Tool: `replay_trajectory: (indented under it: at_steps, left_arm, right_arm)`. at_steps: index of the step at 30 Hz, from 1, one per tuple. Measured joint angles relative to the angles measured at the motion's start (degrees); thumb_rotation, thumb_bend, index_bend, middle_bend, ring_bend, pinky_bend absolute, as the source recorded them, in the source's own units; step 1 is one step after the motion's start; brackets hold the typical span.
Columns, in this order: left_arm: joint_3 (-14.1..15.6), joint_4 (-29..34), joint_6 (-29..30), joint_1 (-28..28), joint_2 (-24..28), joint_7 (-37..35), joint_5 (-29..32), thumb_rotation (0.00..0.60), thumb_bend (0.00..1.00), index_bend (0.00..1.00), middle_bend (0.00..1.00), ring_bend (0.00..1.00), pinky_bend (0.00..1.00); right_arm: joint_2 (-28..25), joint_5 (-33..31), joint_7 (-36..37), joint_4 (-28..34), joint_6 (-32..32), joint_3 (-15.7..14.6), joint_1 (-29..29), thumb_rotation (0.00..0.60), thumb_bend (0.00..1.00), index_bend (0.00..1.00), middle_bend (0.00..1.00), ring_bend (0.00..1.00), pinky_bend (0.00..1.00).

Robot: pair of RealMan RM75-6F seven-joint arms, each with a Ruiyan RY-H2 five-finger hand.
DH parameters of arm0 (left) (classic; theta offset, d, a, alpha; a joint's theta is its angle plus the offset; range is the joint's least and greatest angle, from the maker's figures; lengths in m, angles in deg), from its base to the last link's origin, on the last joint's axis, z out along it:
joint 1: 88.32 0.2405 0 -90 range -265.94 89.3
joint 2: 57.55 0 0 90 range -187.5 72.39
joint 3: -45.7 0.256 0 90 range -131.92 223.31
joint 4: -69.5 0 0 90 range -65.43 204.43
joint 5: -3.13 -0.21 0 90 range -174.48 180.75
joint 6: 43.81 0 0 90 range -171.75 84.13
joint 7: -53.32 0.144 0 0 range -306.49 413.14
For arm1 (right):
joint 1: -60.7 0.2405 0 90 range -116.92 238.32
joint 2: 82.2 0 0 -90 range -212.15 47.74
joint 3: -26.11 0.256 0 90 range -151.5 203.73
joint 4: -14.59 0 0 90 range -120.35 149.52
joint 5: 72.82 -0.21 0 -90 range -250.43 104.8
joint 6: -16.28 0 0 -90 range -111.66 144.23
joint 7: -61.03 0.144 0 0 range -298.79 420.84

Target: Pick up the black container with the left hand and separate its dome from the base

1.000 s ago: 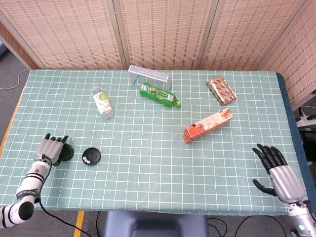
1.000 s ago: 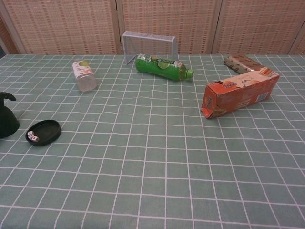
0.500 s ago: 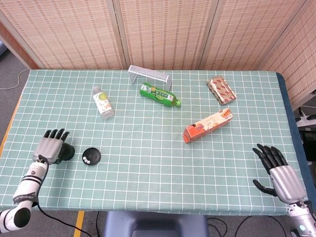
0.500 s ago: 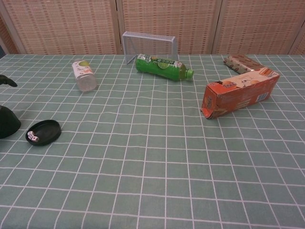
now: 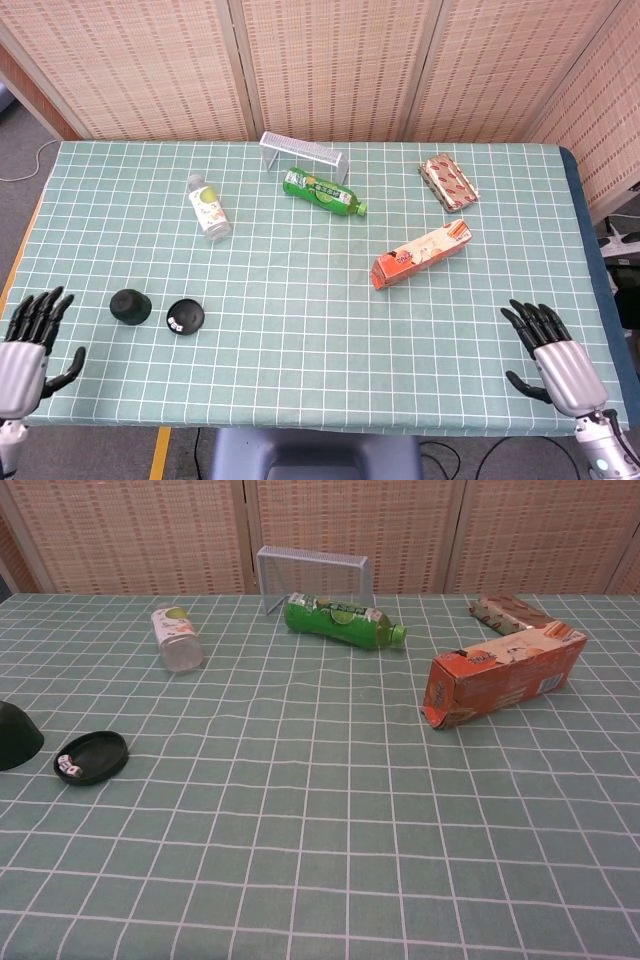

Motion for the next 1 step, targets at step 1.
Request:
replay_trajectory:
  at_steps: [1]
  left_arm:
    - [0.2,-0.7,0.5,0.7,-0.3,-0.4,-0.5,0.600,0.44,0.00,0.00,0.00,0.00]
  right_arm:
    - [0.0,0.1,-0.3,0.1,0.0,0.0,0.0,0.600,0.17,0.00,0.00,0.00,0.00]
